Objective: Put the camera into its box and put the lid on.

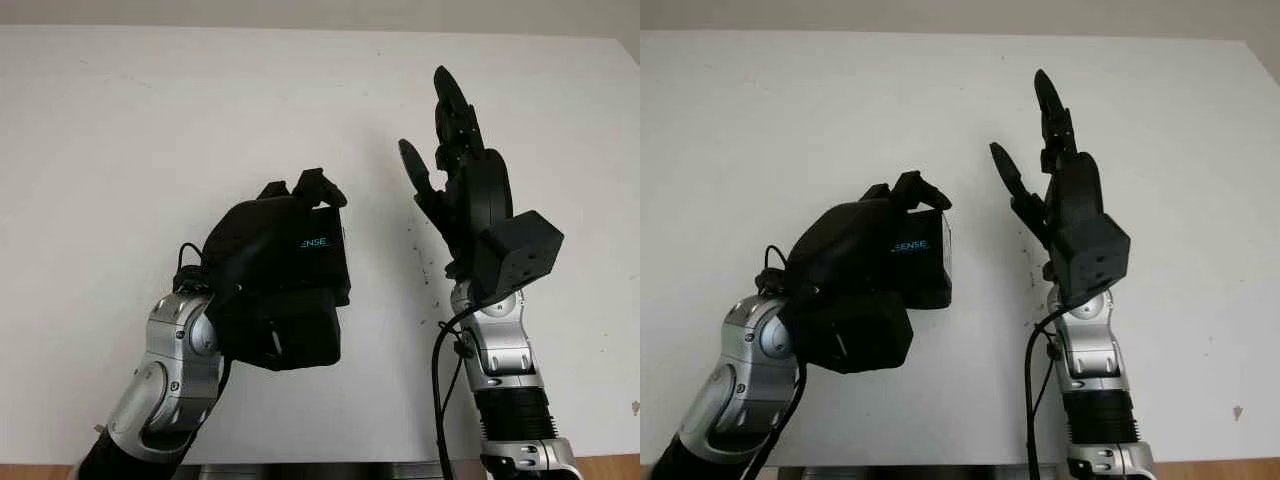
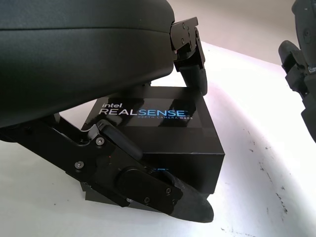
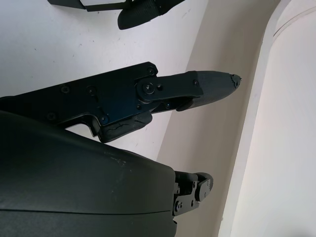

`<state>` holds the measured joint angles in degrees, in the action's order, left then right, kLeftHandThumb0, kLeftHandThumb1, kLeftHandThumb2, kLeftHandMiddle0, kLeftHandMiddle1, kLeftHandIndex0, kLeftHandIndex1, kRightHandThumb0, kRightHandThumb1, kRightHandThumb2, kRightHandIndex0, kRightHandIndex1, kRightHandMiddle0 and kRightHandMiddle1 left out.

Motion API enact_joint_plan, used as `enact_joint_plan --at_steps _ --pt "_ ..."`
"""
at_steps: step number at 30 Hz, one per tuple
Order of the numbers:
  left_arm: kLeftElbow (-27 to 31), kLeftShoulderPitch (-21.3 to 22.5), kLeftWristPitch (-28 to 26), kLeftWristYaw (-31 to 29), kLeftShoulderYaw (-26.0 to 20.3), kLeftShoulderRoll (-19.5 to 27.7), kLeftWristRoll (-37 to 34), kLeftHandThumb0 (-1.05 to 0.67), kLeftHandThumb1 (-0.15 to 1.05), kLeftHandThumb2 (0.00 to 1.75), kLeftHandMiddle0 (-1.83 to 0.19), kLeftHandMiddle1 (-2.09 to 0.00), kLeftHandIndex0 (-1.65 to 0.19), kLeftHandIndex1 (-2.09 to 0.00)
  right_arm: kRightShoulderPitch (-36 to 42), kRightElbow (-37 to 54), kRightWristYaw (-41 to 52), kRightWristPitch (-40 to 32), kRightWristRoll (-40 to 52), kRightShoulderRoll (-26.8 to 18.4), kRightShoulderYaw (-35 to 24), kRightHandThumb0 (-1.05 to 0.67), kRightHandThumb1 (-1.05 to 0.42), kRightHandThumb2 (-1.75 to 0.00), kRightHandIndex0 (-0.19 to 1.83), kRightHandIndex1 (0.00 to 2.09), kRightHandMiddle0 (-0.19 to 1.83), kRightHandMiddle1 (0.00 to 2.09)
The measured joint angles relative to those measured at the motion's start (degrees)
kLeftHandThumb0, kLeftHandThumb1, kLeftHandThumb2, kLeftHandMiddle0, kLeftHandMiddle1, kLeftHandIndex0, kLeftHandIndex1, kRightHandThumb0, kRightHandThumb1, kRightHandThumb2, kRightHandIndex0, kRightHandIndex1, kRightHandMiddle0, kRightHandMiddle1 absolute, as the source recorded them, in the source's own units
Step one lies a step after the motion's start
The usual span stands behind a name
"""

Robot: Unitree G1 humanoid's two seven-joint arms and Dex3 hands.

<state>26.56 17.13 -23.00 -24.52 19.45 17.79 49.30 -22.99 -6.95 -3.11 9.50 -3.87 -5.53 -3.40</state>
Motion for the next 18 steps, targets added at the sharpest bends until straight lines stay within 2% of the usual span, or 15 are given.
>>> enact_joint_plan --at_steps 6,13,15,17,18 --pt "-0.47 -0.21 2.21 0.81 0.08 -0.02 -0.23 -0.25 1.05 0.38 -0.16 -2.09 0.13 -1.87 0.08 0.01 0.00 0.00 0.08 0.01 0.00 -0.73 -1.05 -0.24 0.02 0.06 -0.01 0.28" --pt "-0.71 -0.41 3.09 1.39 0.15 -0.14 -0.35 -0.22 1.05 0.36 -0.35 -2.09 0.14 -1.75 0.07 0.00 -0.01 0.00 0.12 0.01 0.04 -0.74 -1.05 -0.25 0.02 0.06 -0.02 0.31" --pt "-0.71 -0.39 3.35 1.38 0.70 -0.11 1.29 -0.24 1.05 0.34 -0.49 -2.09 0.10 -1.74 0.07 -0.01 -0.01 0.00 0.24 0.02 0.03 -0.73 -1.05 -0.25 0.02 0.06 -0.03 0.33" --pt "-0.73 -0.01 4.16 0.67 2.14 0.58 4.72 -0.34 1.05 0.33 -0.07 -2.09 0.15 -1.67 0.05 -0.04 -0.20 0.01 0.02 0.04 0.09 -0.75 -1.05 -0.25 0.03 0.06 -0.04 0.35" --pt "-0.80 0.10 4.63 0.11 2.85 0.94 6.41 -0.40 1.05 0.33 0.08 -1.83 0.17 -1.48 0.05 -0.06 -0.31 0.03 -0.22 0.04 0.18 -0.74 -1.05 -0.26 0.03 0.06 -0.05 0.36"
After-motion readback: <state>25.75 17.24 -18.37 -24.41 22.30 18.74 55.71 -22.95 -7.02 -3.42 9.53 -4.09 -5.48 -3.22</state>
